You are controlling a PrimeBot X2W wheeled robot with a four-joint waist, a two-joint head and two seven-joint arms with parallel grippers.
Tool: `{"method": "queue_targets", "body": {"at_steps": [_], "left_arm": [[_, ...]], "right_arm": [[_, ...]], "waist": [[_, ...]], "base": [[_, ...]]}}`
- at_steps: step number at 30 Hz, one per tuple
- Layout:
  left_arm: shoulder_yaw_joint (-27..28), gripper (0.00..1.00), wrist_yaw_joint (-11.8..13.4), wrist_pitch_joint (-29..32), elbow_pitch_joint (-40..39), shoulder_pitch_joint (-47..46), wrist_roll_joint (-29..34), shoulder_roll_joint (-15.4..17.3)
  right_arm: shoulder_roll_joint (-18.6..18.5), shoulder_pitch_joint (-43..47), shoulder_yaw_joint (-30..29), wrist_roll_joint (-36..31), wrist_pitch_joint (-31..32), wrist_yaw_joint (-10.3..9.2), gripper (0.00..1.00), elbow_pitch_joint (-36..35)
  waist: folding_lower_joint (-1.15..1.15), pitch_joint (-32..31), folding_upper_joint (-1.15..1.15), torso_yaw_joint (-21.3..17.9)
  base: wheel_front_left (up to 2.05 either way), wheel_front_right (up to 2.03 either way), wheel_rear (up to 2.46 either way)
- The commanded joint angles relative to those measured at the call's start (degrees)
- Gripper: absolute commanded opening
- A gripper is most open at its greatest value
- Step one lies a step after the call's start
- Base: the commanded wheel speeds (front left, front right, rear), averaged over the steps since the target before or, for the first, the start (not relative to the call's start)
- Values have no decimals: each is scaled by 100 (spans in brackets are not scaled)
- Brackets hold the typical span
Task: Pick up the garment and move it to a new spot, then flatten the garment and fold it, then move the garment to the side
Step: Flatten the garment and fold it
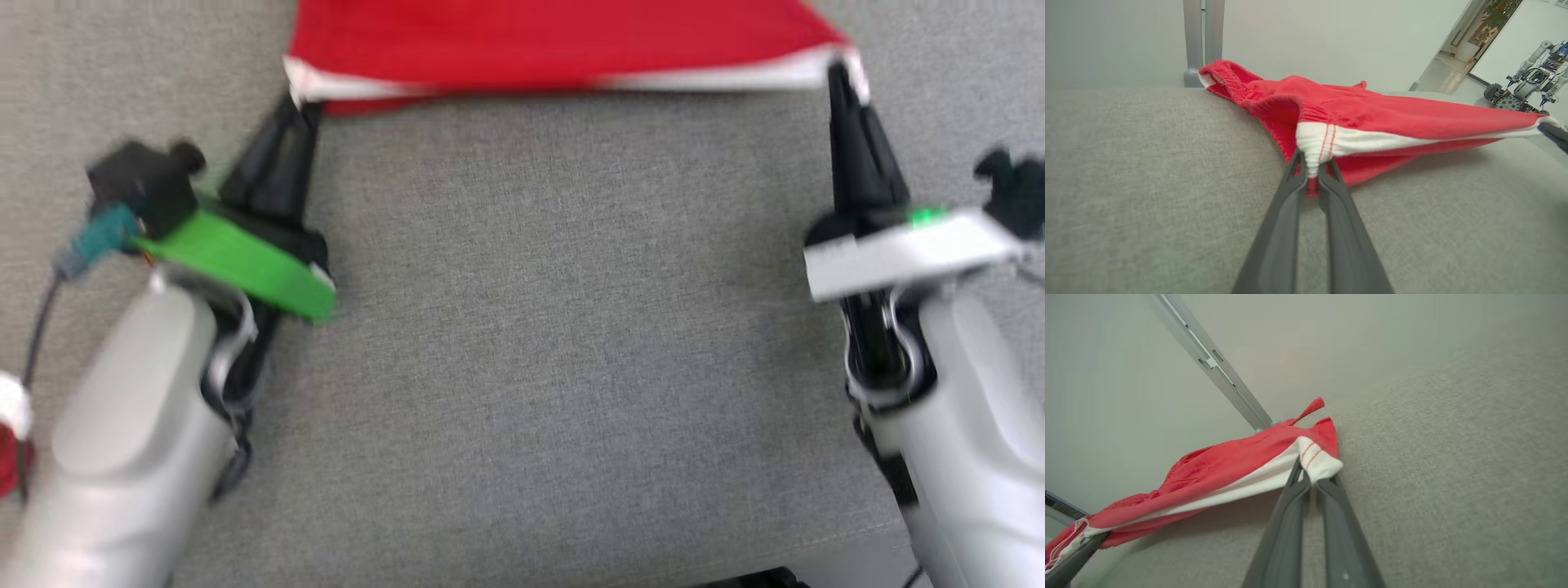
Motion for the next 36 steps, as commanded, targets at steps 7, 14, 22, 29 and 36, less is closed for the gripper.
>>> {"method": "queue_targets", "body": {"at_steps": [7,14,22,29,36], "left_arm": [[527,0,21,-35,-856,2453,112,-323],[754,0,161,-39,-1259,4396,490,-582],[475,0,108,90,-1778,4884,446,-629],[394,0,40,295,-2090,4214,119,-771],[388,0,15,596,-2292,3306,-213,-742]], "right_arm": [[-704,2351,-144,65,-111,-18,0,-714],[-580,4283,-930,-377,-121,-53,0,-1281],[-496,5075,-1223,-324,-120,-48,0,-1972],[-934,3836,-845,-313,211,-16,0,-1885],[-1417,2241,-445,-329,1070,-12,0,-1510]], "waist": [[0,-1608,0,444],[0,-2065,0,646],[0,-2010,0,874],[0,-1628,0,1059],[0,-971,0,1378]], "base": [[0,0,0],[0,0,0],[0,0,0],[0,0,0],[0,0,0]]}}
